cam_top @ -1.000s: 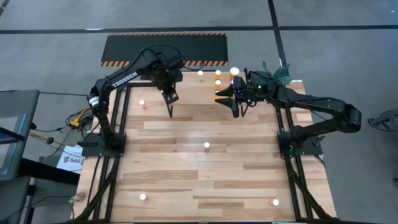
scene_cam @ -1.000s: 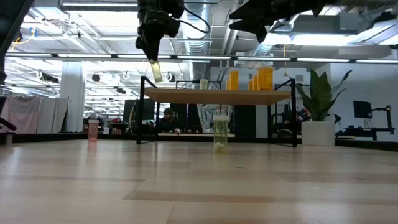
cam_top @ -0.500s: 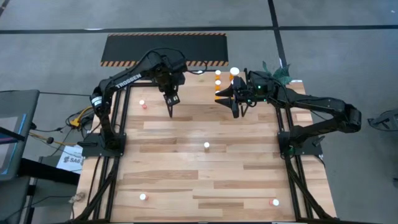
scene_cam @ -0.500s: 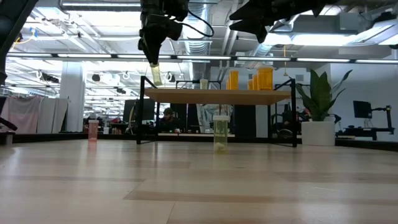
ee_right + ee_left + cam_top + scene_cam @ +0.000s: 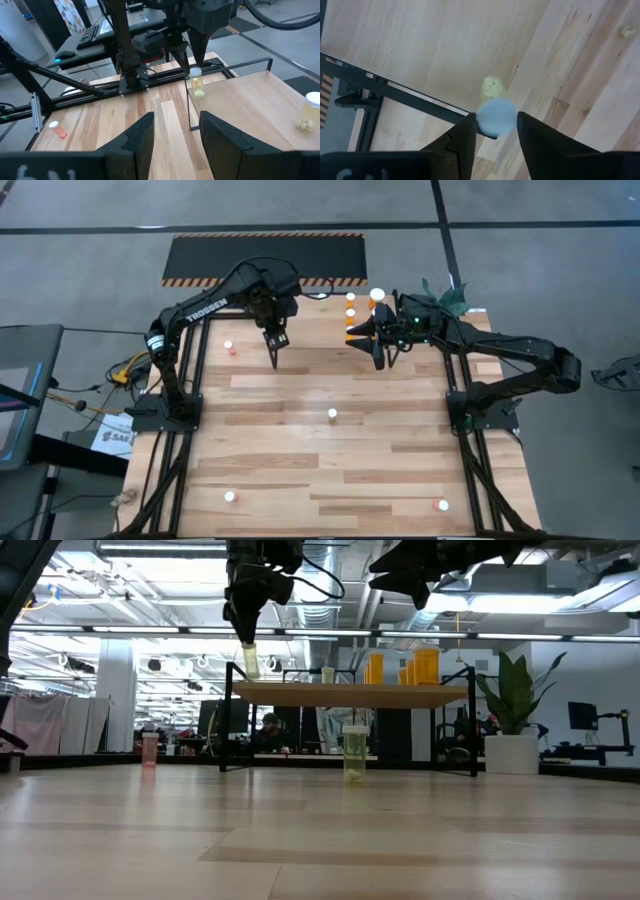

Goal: Pick and place medicine bottles onto shelf by color
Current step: Put the bottom yellow pill bottle on the shelf aligned with the other small yellow pill bottle

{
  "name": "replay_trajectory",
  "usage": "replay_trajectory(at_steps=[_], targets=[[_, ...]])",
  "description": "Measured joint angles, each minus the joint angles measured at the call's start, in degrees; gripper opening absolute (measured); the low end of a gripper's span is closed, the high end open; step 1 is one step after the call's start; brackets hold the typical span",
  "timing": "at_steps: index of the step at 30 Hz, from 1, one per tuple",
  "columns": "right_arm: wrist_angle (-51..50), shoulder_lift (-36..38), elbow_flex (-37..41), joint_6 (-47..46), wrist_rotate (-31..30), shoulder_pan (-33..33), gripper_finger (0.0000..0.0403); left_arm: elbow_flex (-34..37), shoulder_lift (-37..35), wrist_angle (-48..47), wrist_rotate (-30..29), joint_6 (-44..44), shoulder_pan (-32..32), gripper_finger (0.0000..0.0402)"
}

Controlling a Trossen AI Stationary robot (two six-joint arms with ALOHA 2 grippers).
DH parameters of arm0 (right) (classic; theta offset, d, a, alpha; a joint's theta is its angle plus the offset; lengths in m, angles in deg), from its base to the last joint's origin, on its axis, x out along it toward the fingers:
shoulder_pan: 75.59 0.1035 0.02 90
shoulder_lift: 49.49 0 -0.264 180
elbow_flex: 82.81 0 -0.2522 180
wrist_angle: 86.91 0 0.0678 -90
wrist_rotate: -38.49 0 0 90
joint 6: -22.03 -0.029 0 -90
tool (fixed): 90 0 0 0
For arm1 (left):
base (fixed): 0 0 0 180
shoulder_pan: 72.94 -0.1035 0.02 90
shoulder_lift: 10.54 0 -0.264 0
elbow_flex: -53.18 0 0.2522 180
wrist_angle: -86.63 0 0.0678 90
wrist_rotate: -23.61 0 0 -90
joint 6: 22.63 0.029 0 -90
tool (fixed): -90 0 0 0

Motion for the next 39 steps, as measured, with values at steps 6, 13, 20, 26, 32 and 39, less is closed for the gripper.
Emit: replay_trajectory(at_steps=[6,13,20,26,32,39], targets=[[-0.02,0.00,0.00,0.02,0.06,0.00,0.0177,0.00,0.00,0.09,-0.04,-0.03,0.00,0.0137],[-0.08,0.00,0.00,0.00,0.08,0.00,0.0177,-0.21,0.00,2.69,-0.46,-0.49,0.00,0.0138],[0.26,0.00,0.00,0.00,0.09,0.04,0.0177,-3.80,-0.65,2.86,-2.92,-0.78,0.00,0.0151],[7.05,-1.13,-0.29,-0.03,0.06,0.75,0.0177,-1.39,-10.14,6.10,-2.58,0.38,0.28,0.0175],[7.41,-8.18,-9.01,1.87,-1.20,1.31,0.0193,14.11,-27.94,18.99,1.22,-3.66,0.38,0.0176],[1.53,-23.32,-24.06,3.98,-1.47,1.15,0.0241,39.22,-48.96,40.78,3.00,-6.88,1.82,0.0176]])
